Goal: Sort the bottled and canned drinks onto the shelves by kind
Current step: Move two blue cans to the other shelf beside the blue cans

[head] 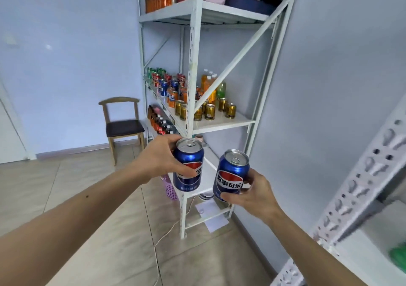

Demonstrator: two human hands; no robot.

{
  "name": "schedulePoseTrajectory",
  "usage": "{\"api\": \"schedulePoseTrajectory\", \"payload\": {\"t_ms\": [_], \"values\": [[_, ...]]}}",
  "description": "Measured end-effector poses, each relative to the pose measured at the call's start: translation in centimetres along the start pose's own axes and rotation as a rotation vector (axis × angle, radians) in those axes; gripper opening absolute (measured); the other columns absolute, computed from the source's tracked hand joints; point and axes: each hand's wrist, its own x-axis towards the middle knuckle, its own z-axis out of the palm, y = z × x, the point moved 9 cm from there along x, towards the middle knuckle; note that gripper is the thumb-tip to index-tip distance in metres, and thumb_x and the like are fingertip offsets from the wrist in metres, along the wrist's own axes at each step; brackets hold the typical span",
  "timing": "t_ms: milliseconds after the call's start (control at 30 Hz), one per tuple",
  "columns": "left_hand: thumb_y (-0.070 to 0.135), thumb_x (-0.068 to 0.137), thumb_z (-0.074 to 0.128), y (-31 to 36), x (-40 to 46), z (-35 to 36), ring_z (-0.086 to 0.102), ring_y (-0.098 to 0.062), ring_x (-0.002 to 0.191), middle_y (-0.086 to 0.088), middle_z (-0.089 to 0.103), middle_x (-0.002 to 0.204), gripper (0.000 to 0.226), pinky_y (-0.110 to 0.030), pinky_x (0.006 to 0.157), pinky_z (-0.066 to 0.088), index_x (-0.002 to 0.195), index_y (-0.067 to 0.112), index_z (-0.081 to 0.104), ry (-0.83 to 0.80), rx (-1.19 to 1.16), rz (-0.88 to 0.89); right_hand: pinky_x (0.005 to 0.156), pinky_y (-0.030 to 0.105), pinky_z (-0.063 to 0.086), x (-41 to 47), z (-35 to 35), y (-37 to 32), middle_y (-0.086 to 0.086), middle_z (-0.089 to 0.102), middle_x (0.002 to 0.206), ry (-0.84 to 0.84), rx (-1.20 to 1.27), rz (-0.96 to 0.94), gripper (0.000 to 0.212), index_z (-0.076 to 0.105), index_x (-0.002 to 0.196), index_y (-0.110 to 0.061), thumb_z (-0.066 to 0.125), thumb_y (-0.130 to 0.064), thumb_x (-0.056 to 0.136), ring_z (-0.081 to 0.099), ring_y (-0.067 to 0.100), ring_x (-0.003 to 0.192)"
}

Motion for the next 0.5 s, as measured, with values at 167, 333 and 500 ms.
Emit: {"api": "schedulePoseTrajectory", "payload": {"t_ms": [167,333,500], "values": [[0.009,0.051,0.094,-3.1,7.3,-5.0,0.067,-0.016,0.098,0.008,0.072,0.101,0.066,-0.042,0.09,0.057,0.109,0.024,0.066,0.007,0.019,-0.014,0.064,0.009,0.05,8.3,4.4,-0.6,-0.017,0.069,0.09,0.005,0.008,0.023,0.064,0.061,0.108,-0.026,0.094,-0.016,0.054,0.063,-0.01,0.082],[0.007,0.052,0.093,-6.3,14.4,-9.2,0.067,-0.015,0.096,0.009,0.072,0.099,0.062,-0.04,0.087,0.058,0.106,0.024,0.066,0.027,-0.001,-0.015,0.067,0.008,0.051,16.9,8.8,-0.4,-0.019,0.069,0.094,-0.032,-0.013,0.009,0.068,0.06,0.111,-0.027,0.094,-0.018,0.054,0.064,-0.01,0.083],[0.006,0.052,0.093,-8.9,21.8,-13.6,0.068,-0.021,0.1,0.003,0.072,0.104,0.067,-0.046,0.091,0.056,0.112,0.018,0.066,0.067,-0.018,-0.015,0.069,0.007,0.05,25.9,12.8,-0.3,-0.019,0.065,0.097,-0.074,-0.019,-0.02,0.069,0.056,0.114,-0.028,0.093,-0.017,0.057,0.063,-0.001,0.091]]}}
